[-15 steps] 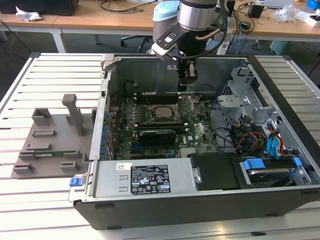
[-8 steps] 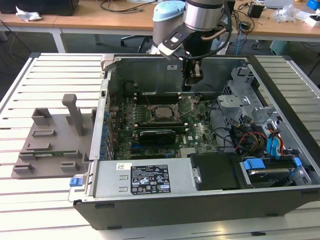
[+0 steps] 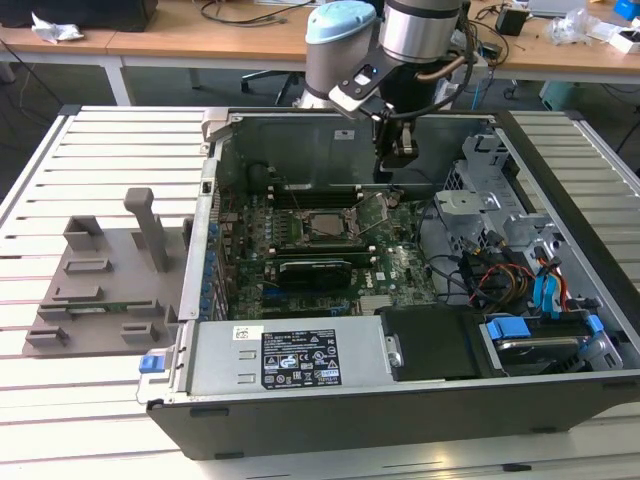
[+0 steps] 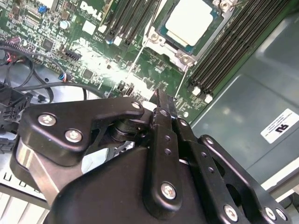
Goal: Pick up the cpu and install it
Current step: 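Install the first cpu locking lever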
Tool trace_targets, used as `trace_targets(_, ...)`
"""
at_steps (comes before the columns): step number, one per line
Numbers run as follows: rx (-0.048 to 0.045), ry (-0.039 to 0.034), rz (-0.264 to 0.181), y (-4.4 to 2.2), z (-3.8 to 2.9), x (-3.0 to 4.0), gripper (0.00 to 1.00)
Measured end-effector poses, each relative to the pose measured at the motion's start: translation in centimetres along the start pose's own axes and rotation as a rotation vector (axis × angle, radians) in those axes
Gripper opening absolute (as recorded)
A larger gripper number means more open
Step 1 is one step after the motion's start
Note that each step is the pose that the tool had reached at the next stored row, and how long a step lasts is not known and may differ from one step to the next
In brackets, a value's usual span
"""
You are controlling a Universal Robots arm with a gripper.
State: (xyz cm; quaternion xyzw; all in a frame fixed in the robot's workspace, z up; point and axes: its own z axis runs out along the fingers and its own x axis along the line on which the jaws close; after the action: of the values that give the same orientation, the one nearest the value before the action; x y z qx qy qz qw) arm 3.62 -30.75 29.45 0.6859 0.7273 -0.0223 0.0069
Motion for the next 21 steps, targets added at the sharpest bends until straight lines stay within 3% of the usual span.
trace_targets(13,0.0002,0.0000,0.000,2.05,0.04,-0.10,0.11)
trace_targets(21,0.0004,0.0000,0.000,2.57,0.88,-0.09,0.11)
